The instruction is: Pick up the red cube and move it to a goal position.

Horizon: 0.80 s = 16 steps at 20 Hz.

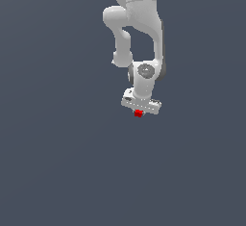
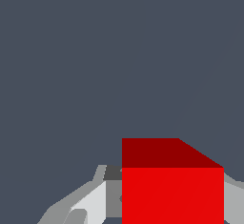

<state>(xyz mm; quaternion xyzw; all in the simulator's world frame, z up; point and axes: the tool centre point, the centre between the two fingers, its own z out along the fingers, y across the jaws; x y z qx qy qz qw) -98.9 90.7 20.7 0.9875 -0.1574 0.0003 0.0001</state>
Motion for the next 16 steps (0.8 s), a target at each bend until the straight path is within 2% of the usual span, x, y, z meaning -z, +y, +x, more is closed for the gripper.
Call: enact_pose_setpoints --at_steps 1,9,16 --pt "-1 0 0 108 0 0 0" --pt "-24 -6 0 108 0 0 0" --pt "-71 -17 -1 108 1 0 1"
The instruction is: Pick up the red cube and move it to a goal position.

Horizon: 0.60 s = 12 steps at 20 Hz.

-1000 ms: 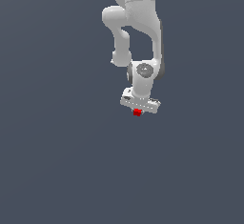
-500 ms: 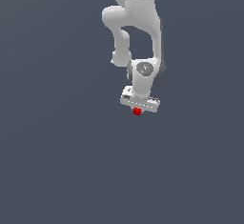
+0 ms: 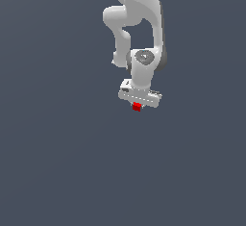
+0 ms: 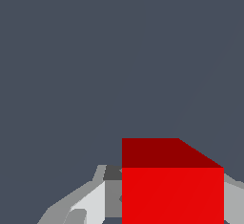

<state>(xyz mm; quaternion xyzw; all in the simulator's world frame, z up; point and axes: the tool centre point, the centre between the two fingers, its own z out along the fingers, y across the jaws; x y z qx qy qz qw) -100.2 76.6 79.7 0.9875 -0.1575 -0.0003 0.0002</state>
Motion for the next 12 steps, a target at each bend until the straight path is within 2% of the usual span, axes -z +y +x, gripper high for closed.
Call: enact_pose_setpoints --at_steps 1,12 --pt "-21 -5 0 108 0 -1 0" --pt "-134 -32 -1 108 1 -1 1"
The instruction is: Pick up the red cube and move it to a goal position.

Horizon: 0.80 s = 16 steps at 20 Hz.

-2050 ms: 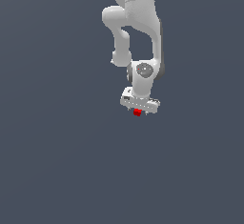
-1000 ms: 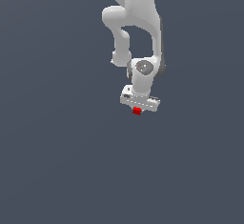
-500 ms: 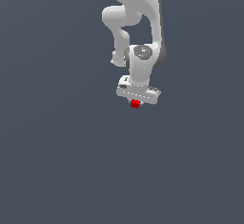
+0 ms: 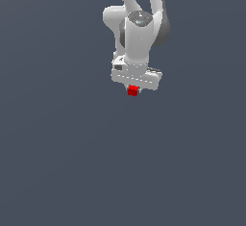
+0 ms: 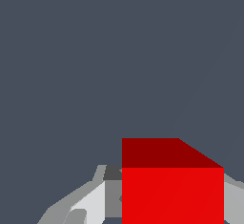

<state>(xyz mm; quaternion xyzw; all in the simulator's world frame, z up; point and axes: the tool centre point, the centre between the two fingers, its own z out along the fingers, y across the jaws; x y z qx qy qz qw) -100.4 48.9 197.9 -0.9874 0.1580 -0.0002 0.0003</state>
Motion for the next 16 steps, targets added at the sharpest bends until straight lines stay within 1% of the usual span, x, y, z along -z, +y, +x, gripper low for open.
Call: enact_pose_setpoints --at_steps 1,11,16 --pt "-27 -6 -1 108 0 0 0" --pt "-127 -29 1 108 0 0 0" --pt "-165 -38 3 108 0 0 0"
